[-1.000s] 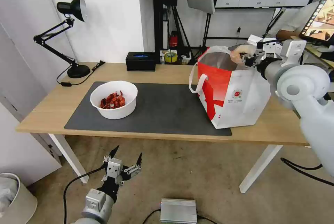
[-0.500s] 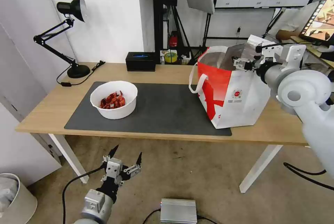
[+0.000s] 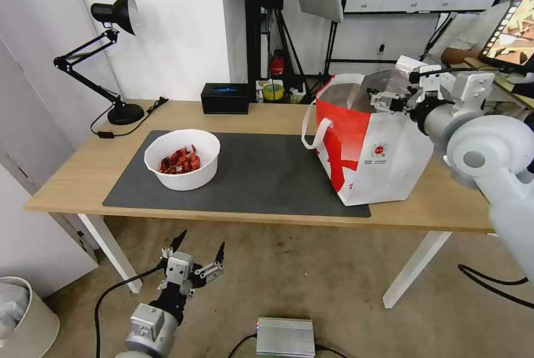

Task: Pick up the trash from the table and place it into the takeout bag.

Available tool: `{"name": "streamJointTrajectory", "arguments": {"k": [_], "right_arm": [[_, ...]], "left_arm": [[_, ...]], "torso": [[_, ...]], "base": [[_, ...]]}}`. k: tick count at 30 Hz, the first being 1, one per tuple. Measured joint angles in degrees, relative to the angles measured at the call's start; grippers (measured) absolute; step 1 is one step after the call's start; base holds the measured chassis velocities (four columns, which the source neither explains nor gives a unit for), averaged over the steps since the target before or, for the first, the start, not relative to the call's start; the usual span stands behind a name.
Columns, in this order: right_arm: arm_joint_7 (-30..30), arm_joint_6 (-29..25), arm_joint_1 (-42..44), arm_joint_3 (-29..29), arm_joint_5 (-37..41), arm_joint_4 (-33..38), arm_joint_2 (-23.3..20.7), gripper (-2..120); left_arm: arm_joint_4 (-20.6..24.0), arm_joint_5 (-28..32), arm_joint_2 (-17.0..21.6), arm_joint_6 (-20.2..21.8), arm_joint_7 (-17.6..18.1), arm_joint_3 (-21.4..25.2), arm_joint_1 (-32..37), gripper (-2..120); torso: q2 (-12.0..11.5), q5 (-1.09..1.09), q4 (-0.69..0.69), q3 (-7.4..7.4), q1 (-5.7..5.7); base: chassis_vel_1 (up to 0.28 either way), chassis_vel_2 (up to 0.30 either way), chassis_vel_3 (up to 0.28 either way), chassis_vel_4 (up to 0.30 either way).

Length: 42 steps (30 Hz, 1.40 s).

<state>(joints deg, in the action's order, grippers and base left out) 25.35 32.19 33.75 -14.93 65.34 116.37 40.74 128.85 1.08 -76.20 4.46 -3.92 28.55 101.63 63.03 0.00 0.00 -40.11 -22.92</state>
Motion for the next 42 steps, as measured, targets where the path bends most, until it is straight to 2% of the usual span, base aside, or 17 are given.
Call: {"name": "streamJointTrajectory", "arguments": {"k": [1, 2, 3, 6, 7, 11, 12, 14, 24, 27, 28, 31, 34, 42], "right_arm": [[-1.54, -1.68, 1.03, -0.28, -0.28, 0.76, -0.19, 100], [-3.97, -6.02, 3.77, -0.78, -1.33, 2.84, -0.60, 100], [-3.97, -6.02, 3.77, -0.78, -1.33, 2.84, -0.60, 100], [-7.73, -14.22, 10.66, -0.98, -5.82, 6.61, -0.63, 100], [-7.73, -14.22, 10.66, -0.98, -5.82, 6.61, -0.63, 100], [-11.92, -26.19, 20.22, -0.31, -14.35, 9.08, 1.70, 100], [-11.92, -26.19, 20.22, -0.31, -14.35, 9.08, 1.70, 100], [-13.16, -29.53, 23.73, -0.23, -18.19, 9.19, 2.73, 100], [-13.77, -35.33, 32.77, 0.01, -26.35, 9.50, 5.61, 100], [-12.88, -39.49, 40.23, 0.42, -32.68, 9.25, 8.18, 100], [-12.88, -39.49, 40.23, 0.42, -32.68, 9.25, 8.18, 100], [-10.12, -43.49, 48.01, 0.79, -40.52, 6.64, 12.02, 100], [-7.73, -45.04, 52.19, 0.81, -44.46, 4.70, 14.10, 100], [-3.98, -45.08, 56.57, 0.94, -46.23, 3.37, 16.19, 100]], "left_arm": [[0.01, 0.00, -0.02, -0.01, 0.00, 0.03, 0.01, 100], [0.01, 0.03, -0.05, -0.02, 0.00, 0.09, -0.07, 100], [0.01, 0.03, -0.05, -0.02, 0.00, 0.09, -0.07, 100], [0.00, 0.13, -0.08, -0.05, 0.00, 0.24, -0.41, 100], [0.00, 0.13, -0.08, -0.05, 0.00, 0.24, -0.41, 100], [-0.32, 0.31, -0.07, -0.18, 0.02, 0.32, -0.78, 100], [-0.32, 0.31, -0.07, -0.18, 0.02, 0.32, -0.78, 100], [-0.45, 0.38, -0.04, -0.23, 0.21, 0.31, -0.92, 100], [-0.86, 0.67, 0.05, -0.36, 0.84, 0.09, -1.22, 100], [-1.15, 0.90, 0.19, -0.42, 0.91, 0.00, -1.61, 100], [-1.15, 0.90, 0.19, -0.42, 0.91, 0.00, -1.61, 100], [-1.63, 1.15, 0.26, -0.44, 0.94, -0.34, -2.11, 100], [-1.94, 1.28, 0.33, -0.47, 0.94, -0.50, -2.49, 100], [-2.47, 1.50, 0.49, -0.60, 0.94, -0.59, -2.98, 100]], "torso": [[0.00, 0.00, 0.00, 0.00, 0.00], [0.00, -0.01, 0.00, 0.00, 0.00], [0.00, -0.01, 0.00, 0.00, 0.00], [0.00, 0.00, -0.01, 0.00, 0.00], [0.00, 0.00, -0.01, 0.00, 0.00], [0.00, 0.00, 0.00, 0.00, 0.00], [0.00, 0.00, 0.00, 0.00, 0.00], [0.00, -0.01, 0.00, 0.01, 0.00], [0.00, 0.00, -0.01, 0.00, 0.00], [0.00, -0.01, -0.01, 0.00, 0.01], [0.00, -0.01, -0.01, 0.00, 0.01], [0.00, 0.01, -0.01, 0.00, 0.00], [0.00, 0.00, -0.01, 0.00, 0.00], [0.00, 0.00, -0.01, 0.00, 0.00]], "base": [[0.000, 0.000, 0.000, 0.000], [0.000, 0.000, 0.000, 0.000], [0.000, 0.000, 0.000, 0.000], [0.000, 0.000, 0.000, 0.000], [0.000, 0.000, 0.000, 0.000], [0.000, 0.000, 0.000, 0.000], [0.000, 0.000, 0.000, 0.000], [0.000, 0.000, 0.000, 0.000], [0.000, 0.000, 0.000, 0.000], [0.000, 0.000, 0.000, 0.000], [0.000, 0.000, 0.000, 0.000], [0.000, 0.000, 0.000, 0.000], [0.000, 0.000, 0.000, 0.000], [0.000, 0.000, 0.000, 0.000]]}}
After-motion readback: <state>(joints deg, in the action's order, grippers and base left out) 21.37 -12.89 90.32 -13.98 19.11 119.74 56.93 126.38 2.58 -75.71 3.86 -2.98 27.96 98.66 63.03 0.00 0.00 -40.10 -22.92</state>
